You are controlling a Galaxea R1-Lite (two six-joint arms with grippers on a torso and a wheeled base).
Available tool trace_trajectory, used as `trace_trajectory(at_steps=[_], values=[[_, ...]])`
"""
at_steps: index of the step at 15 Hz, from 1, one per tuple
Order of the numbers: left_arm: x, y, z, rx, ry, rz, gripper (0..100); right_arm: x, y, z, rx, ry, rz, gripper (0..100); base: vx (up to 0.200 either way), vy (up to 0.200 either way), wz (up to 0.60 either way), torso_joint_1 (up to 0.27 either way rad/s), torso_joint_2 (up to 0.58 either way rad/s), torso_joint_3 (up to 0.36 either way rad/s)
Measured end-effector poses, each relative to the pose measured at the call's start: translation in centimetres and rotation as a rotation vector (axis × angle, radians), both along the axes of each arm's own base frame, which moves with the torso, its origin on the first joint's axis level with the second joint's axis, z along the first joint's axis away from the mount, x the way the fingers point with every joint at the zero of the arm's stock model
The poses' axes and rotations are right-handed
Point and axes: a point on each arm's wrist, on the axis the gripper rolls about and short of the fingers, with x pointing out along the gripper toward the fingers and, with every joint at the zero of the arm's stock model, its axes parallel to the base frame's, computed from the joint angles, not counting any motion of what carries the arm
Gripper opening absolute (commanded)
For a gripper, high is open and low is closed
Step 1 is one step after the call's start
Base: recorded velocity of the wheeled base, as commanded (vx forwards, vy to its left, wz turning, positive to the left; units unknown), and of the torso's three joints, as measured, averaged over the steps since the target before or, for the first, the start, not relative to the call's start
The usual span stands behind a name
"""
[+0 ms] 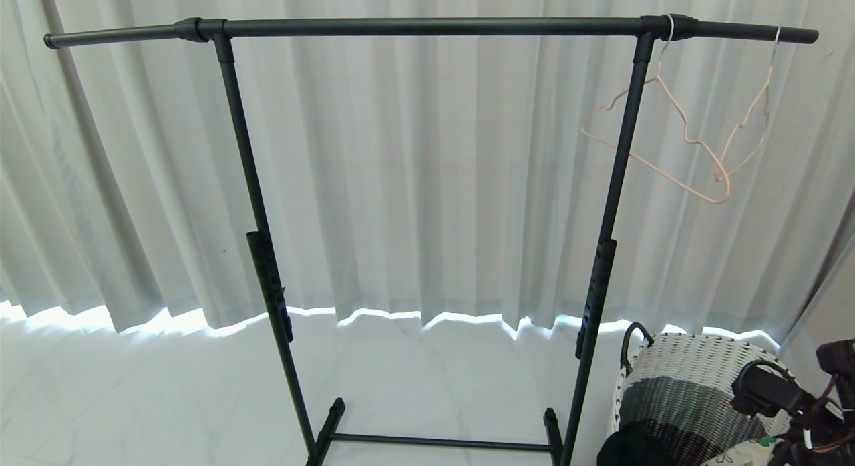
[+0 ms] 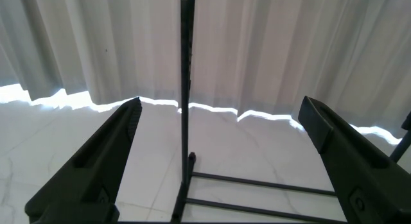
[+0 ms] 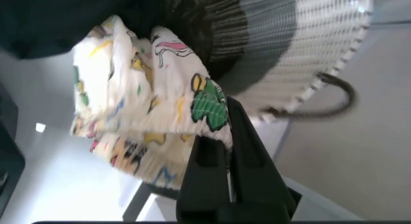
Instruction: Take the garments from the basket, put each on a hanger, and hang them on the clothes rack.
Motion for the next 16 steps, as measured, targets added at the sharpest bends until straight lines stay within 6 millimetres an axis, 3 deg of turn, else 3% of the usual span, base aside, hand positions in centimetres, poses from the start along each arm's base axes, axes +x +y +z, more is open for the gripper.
trace_trajectory(at_steps=[3, 5, 8, 11, 16], values=[[0.0, 0.0, 0.0, 0.0, 0.0, 0.0, 100, -3.2, 0.1, 6.0, 0.022, 0.046, -0.032, 0, 0.0, 0.0, 0.0, 0.0, 0.0, 0.0], [0.0, 0.0, 0.0, 0.003, 0.001, 0.0, 100, -5.9, 0.2, 11.0, 0.045, -0.049, -0.067, 0, 0.0, 0.0, 0.0, 0.0, 0.0, 0.0], [0.0, 0.0, 0.0, 0.0, 0.001, 0.0, 100, -9.9, 0.4, 15.9, 0.063, -0.213, -0.086, 0, -0.133, 0.0, 0.0, 0.002, 0.0, 0.003], [0.0, 0.0, 0.0, 0.008, 0.001, -0.001, 100, -11.8, 0.6, 17.8, 0.07, -0.33, -0.058, 0, -0.2, 0.0, 0.0, 0.006, 0.0, 0.002], [0.0, 0.0, 0.0, 0.008, 0.001, -0.002, 100, -12.6, 1.1, 18.5, 0.089, -0.38, 0.029, 0, -0.2, 0.0, 0.0, 0.001, 0.0, 0.004]])
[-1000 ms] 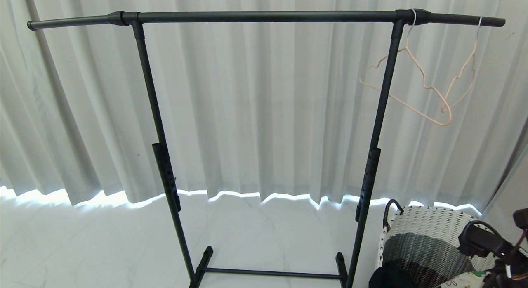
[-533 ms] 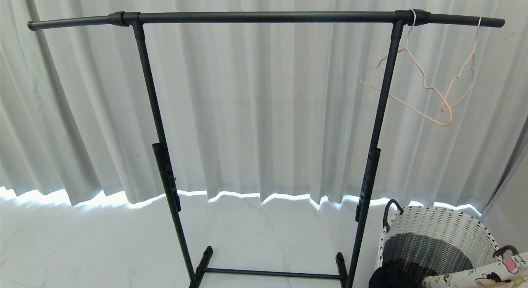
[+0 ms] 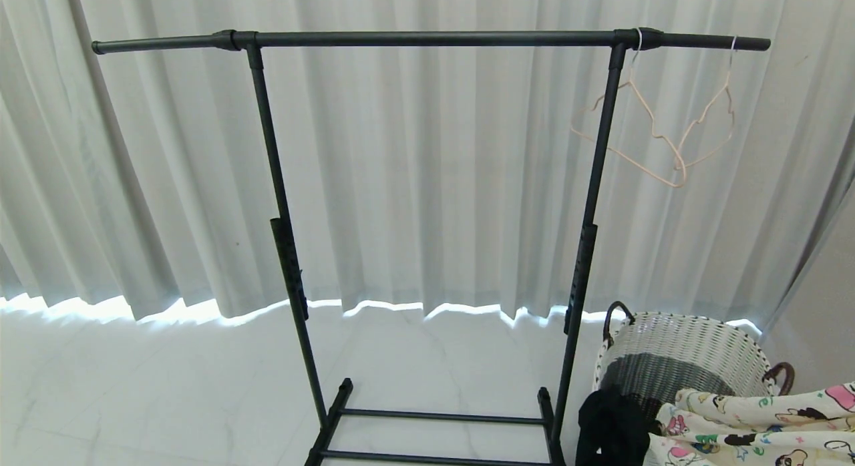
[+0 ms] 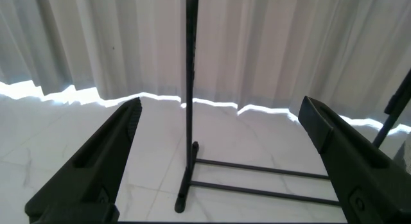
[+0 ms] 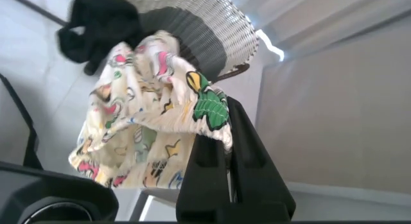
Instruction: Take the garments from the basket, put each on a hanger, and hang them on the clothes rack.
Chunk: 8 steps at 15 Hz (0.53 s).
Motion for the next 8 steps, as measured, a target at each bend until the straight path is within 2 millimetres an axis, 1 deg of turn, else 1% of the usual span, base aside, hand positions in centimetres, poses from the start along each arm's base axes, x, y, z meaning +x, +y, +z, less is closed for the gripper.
trace_trajectory(at_steps=[2, 5, 8], values=[[0.0, 0.0, 0.0, 0.0, 0.0, 0.0, 100, 0.1, 0.2, 0.2, 0.002, -0.003, 0.03, 0, -0.2, 0.0, 0.0, 0.002, 0.0, 0.005], [0.0, 0.0, 0.0, 0.001, 0.0, 0.0, 100, 1.2, 0.5, 0.8, 0.015, -0.011, 0.053, 0, 0.0, 0.0, 0.0, 0.0, 0.0, 0.0], [0.0, 0.0, 0.0, -0.005, 0.001, 0.001, 100, 3.3, 1.0, 1.2, 0.076, -0.031, 0.053, 0, 0.0, 0.0, 0.0, 0.0, 0.0, 0.0]])
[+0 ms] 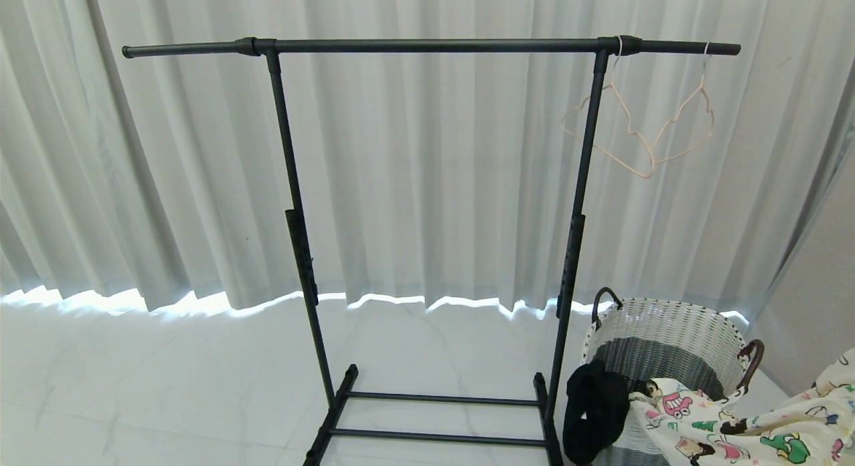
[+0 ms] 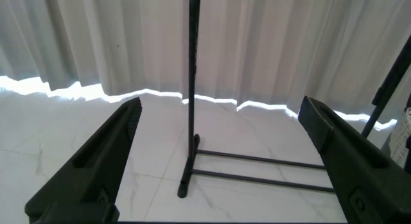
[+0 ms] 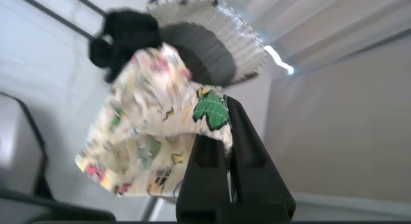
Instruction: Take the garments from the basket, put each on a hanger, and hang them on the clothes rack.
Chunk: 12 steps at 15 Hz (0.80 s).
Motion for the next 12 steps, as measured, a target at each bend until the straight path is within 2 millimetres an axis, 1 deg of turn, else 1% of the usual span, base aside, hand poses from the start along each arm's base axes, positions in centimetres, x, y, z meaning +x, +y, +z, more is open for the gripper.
trace_trajectory(at_steps=[3, 5, 7, 8, 9, 10, 12], values=[[0.0, 0.0, 0.0, 0.007, 0.0, -0.001, 100, 1.9, 1.2, 0.1, 0.128, -0.001, 0.04, 0, 0.0, 0.0, 0.0, 0.0, 0.0, 0.0], [0.0, 0.0, 0.0, 0.006, 0.0, -0.001, 100, 2.9, 2.2, 0.1, 0.173, 0.004, 0.086, 0, 0.0, 0.0, 0.0, 0.0, 0.0, 0.0], [0.0, 0.0, 0.1, 0.004, -0.006, 0.0, 100, 3.7, 3.2, 0.1, 0.228, 0.004, 0.168, 0, 0.0, 0.0, 0.0, 0.0, 0.0, 0.0], [0.0, 0.0, 0.2, 0.001, -0.017, -0.004, 100, 4.1, 3.8, 0.4, 0.29, -0.005, 0.215, 0, 0.0, 0.0, 0.0, 0.0, 0.0, 0.0], [-0.1, 0.0, 0.8, -0.009, -0.038, -0.023, 100, 4.4, 4.3, 0.5, 0.321, -0.006, 0.239, 0, 0.0, 0.0, 0.0, 0.0, 0.0, 0.0], [-0.4, -0.1, 2.0, -0.029, -0.075, -0.047, 100, 4.6, 4.5, 0.4, 0.325, 0.002, 0.252, 0, 0.0, 0.0, 0.0, 0.0, 0.0, 0.0], [-0.7, -0.1, 5.5, -0.064, -0.126, -0.095, 100, 5.1, 5.2, 0.2, 0.324, 0.024, 0.28, 0, 0.0, 0.0, 0.0, 0.0, 0.0, 0.0]])
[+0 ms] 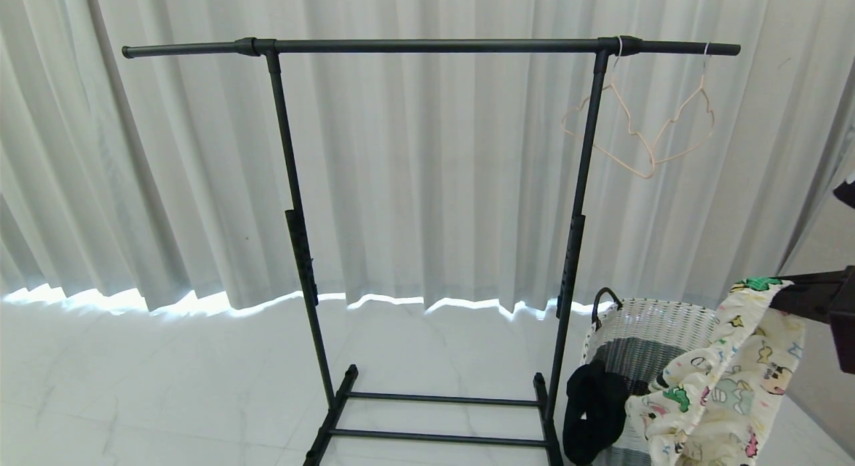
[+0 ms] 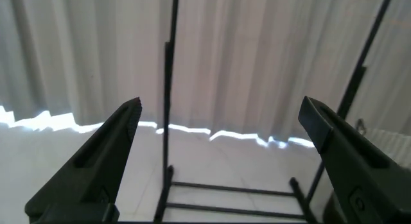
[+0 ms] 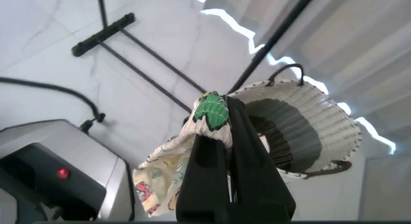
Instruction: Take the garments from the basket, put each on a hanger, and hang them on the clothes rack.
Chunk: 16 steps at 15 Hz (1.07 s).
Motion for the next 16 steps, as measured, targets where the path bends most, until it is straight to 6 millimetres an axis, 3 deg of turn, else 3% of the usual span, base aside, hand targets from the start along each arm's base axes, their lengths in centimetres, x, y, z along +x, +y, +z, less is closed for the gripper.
trace_trajectory(at_steps=[4, 6, 8, 12, 16], values=[[2.9, -0.2, 6.4, -0.019, 0.081, -0.098, 100, 1.6, 1.9, -0.5, -0.005, 0.038, 0.074, 0, 0.0, 0.0, 0.0, 0.0, 0.0, 0.0], [5.9, -0.6, 8.5, -0.019, 0.175, -0.161, 100, 2.6, 2.7, -1.1, -0.014, 0.057, 0.089, 0, 0.0, 0.0, 0.0, 0.0, 0.0, 0.0], [9.5, -1.9, 9.4, -0.001, 0.3, -0.298, 100, 3.3, 3.4, -1.6, -0.019, 0.068, 0.1, 0, 0.0, 0.0, 0.0, 0.0, 0.0, 0.0], [14.3, -7.1, 8.9, 0.067, 0.515, -0.585, 100, 3.6, 3.8, -2.0, -0.031, 0.089, 0.11, 0, 0.0, 0.0, 0.0, 0.0, 0.0, 0.0], [16.5, -15.6, 8.3, 0.048, 0.715, -0.831, 100, 3.2, 4.6, -2.1, -0.034, 0.092, 0.157, 0, 0.0, 0.0, 0.0, 0.0, 0.0, 0.0]])
